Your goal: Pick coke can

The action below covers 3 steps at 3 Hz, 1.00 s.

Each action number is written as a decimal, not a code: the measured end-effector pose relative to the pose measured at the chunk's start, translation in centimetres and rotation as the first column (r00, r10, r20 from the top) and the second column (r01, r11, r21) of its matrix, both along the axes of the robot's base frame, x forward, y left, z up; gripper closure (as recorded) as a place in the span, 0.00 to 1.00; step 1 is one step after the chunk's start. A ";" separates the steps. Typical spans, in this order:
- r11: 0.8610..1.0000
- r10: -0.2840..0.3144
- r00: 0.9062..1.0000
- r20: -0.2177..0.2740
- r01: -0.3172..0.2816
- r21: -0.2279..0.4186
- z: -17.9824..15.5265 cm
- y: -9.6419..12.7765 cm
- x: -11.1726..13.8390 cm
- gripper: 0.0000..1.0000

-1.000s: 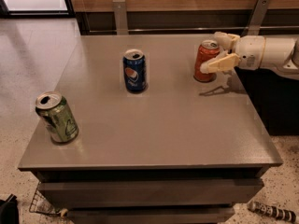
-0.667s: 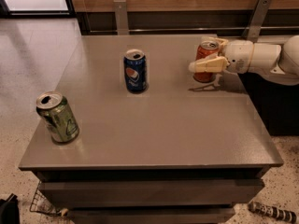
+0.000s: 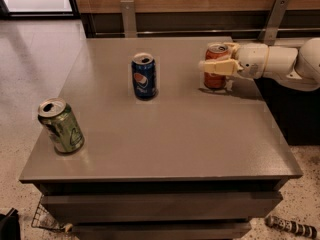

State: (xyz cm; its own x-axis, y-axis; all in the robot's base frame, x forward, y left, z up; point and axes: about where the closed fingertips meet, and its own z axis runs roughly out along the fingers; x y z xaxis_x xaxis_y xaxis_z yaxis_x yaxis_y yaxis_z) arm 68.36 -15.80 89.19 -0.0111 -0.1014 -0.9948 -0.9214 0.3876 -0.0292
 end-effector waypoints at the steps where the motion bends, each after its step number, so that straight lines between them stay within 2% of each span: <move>1: 1.000 0.004 1.000 0.000 -0.004 0.001 0.0 0.3 0.0 0.87; 2: 1.000 0.009 1.000 -0.001 -0.009 0.002 0.0 0.6 0.1 1.00; 3: 0.998 0.055 0.998 0.005 -0.055 -0.009 3.7 4.6 0.9 1.00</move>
Offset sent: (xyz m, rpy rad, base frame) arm 0.0002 0.0023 -0.0001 0.0007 0.0003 0.0036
